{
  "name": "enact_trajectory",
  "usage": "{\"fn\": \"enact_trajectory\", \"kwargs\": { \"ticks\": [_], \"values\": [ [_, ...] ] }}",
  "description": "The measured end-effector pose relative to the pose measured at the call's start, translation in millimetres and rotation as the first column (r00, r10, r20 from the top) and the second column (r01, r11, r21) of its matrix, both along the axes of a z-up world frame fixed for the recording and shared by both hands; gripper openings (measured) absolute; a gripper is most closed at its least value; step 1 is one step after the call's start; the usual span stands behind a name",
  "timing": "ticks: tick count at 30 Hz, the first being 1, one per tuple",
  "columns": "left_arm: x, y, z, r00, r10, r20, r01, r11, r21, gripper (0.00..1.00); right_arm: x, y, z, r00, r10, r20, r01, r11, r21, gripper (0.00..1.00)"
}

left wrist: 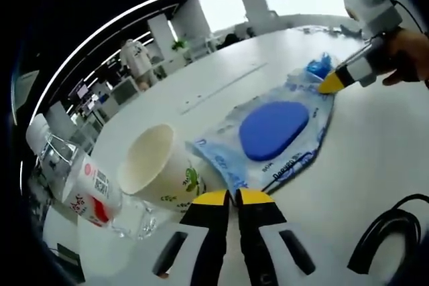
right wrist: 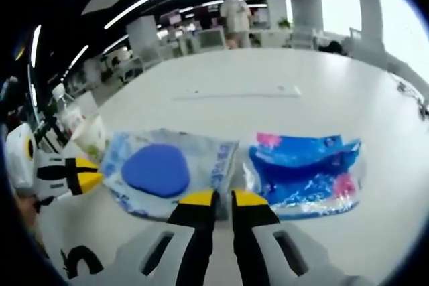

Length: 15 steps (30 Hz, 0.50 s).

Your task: Arrange the tabletop items into an orderly group along one side of the table until the central work area is clear of visible clutter.

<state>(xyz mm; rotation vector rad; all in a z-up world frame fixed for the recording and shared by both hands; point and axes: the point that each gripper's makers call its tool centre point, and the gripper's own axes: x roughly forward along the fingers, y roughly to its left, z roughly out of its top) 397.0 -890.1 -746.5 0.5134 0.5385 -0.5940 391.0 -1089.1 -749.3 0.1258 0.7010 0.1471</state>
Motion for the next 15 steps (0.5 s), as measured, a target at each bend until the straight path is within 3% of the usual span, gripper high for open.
{"fn": "enact_trajectory", "kwargs": {
  "ticks": [5,9,15],
  "values": [
    [-1.1,-2,5.7,0.999,-0.014,0.03,0.014,1.0,0.01,0.05,-2,-3,3.0,1.0,-0.011,0.008,0.011,1.0,0.0,0.07],
    [-3.3,-5,13.5,0.997,-0.034,0.069,0.032,0.999,0.03,0.1,-3,-5,12.8,0.999,-0.04,0.029,0.039,0.999,0.032,0.1],
    [-8.9,-9,21.0,0.996,-0.04,0.084,0.039,0.999,0.018,0.15,-7,0,28.9,0.997,-0.03,0.065,0.028,0.999,0.03,0.13]
  ]
}}
